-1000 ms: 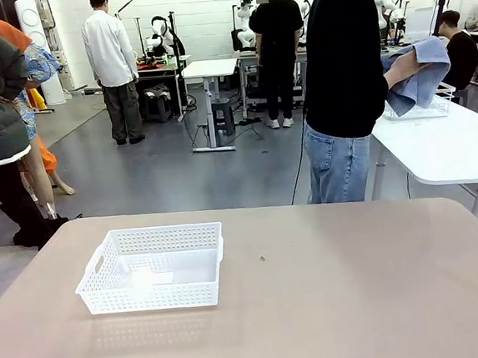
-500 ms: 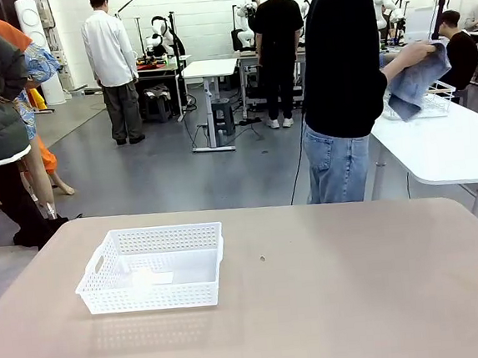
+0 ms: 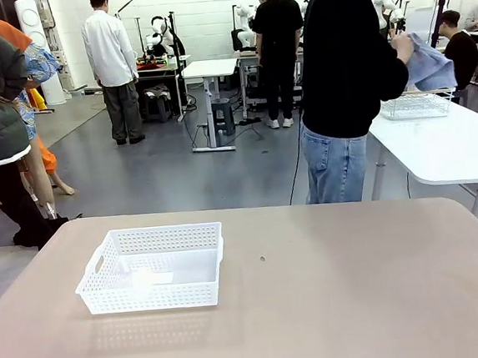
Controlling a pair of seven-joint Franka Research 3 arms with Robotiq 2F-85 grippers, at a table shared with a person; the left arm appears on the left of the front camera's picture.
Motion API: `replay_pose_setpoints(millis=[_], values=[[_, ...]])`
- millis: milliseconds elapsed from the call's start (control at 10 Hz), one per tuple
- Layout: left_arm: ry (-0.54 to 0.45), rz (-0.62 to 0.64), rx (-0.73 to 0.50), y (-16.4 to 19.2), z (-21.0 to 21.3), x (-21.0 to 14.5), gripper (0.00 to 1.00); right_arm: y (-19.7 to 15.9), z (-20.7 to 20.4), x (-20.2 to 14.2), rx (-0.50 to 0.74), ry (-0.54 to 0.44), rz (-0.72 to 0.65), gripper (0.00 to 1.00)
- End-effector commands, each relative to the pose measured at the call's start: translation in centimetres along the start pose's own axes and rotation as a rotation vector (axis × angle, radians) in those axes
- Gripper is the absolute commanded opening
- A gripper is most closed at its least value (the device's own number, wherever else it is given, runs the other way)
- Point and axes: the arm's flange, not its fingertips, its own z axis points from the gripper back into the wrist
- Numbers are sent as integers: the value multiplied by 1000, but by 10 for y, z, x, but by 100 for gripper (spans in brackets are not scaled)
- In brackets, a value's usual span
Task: Clean and organize the cups into the basket.
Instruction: Pick up the Organizing basket and move it to the center of the table, then pick up the Reusable plastic cup from the right side of the table and place it inside the Organizing basket.
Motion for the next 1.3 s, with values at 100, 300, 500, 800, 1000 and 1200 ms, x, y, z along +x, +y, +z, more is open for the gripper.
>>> replay_pose_setpoints(millis=[100,300,500,800,1000,1200], values=[[-7,-7,12,1,2,-2,100,0,4,-2,8,-1,5,100],[-7,-7,12,1,2,-2,100,0,4,-2,8,-1,5,100],[-7,-7,12,1,2,-2,100,0,4,-2,8,-1,5,100],[-7,-7,12,1,2,-2,100,0,4,-2,8,-1,5,100],[-7,-7,12,1,2,-2,100,0,4,-2,8,-1,5,100],[-7,-7,12,1,2,-2,100,0,4,-2,8,-1,5,100]])
